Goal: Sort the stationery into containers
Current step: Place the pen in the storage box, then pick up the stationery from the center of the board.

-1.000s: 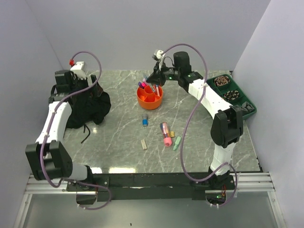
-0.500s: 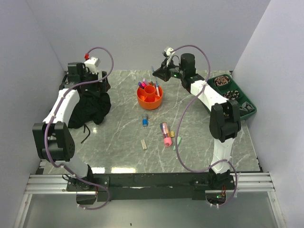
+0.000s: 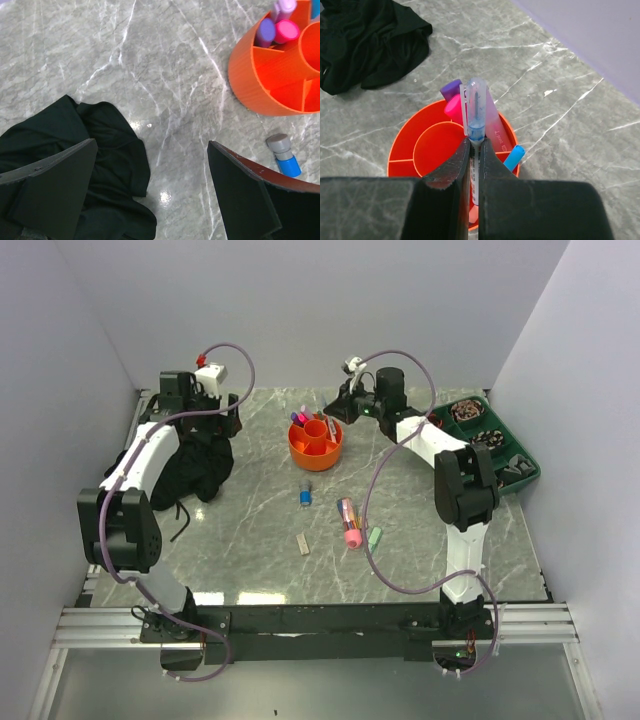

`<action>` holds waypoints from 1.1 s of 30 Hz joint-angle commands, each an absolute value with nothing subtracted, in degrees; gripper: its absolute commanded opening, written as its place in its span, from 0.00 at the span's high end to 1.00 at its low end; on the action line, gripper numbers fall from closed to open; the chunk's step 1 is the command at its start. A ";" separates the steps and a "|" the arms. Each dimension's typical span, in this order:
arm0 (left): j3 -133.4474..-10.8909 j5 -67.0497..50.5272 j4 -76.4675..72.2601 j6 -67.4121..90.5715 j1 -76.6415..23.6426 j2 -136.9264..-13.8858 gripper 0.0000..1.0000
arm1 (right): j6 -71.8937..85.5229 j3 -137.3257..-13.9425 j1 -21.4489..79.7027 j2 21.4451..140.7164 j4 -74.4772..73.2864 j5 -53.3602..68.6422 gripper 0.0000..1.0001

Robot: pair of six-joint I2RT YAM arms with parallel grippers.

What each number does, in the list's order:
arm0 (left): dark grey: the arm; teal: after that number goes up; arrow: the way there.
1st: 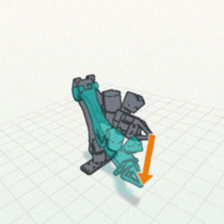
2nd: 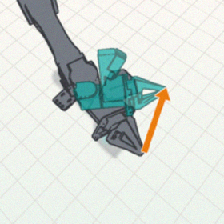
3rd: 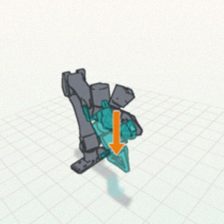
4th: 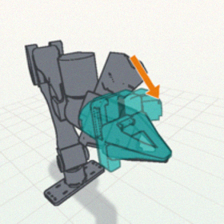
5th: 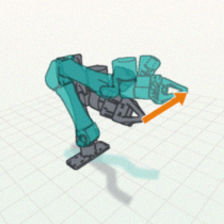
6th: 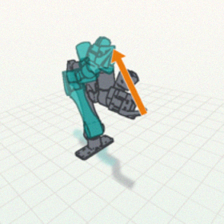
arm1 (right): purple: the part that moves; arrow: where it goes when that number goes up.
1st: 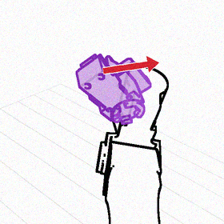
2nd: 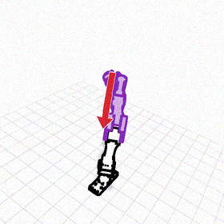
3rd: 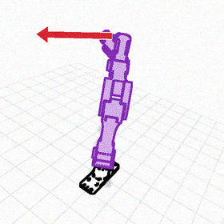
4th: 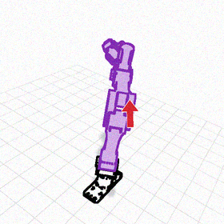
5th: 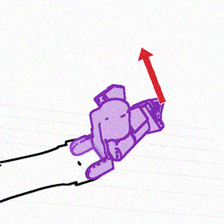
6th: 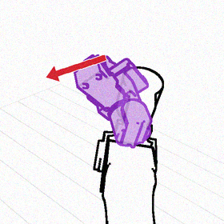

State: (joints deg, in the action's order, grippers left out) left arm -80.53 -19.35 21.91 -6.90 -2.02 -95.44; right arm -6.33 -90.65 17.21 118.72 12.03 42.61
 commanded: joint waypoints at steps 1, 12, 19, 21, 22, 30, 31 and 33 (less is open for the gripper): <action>-82.79 -18.02 21.36 -8.17 -2.11 -95.80 0.01 | -4.66 -89.12 16.96 118.57 16.52 41.58 0.95; -82.09 -18.46 20.66 -7.82 -2.20 -94.40 0.00 | -4.22 -85.96 16.96 114.53 16.26 39.20 0.60; -80.95 -20.38 18.11 -6.42 -2.11 -91.32 0.01 | -8.77 -85.61 16.88 107.06 9.42 38.41 0.54; -80.07 -22.49 17.49 -6.33 -2.11 -89.31 0.01 | -11.06 -84.91 16.88 103.12 4.76 38.41 0.53; -79.46 -22.93 16.27 -5.89 -2.11 -88.51 0.00 | -13.42 -83.86 16.88 101.62 3.09 38.15 0.52; -70.77 -26.89 12.57 -3.25 -2.37 -78.59 0.01 | -22.49 -74.89 16.96 86.42 -12.99 35.86 0.48; -69.97 -26.81 12.57 -3.34 -2.63 -77.70 0.01 | -26.07 -73.49 16.96 85.18 -15.18 36.03 0.47; -67.43 -26.54 13.18 -3.87 -3.60 -75.16 0.01 | -32.22 -72.34 17.31 82.63 -23.87 38.58 0.47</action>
State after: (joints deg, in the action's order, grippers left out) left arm -70.98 -24.32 15.55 -4.29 -2.22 -80.18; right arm -20.45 -75.29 17.21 86.76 -8.45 36.97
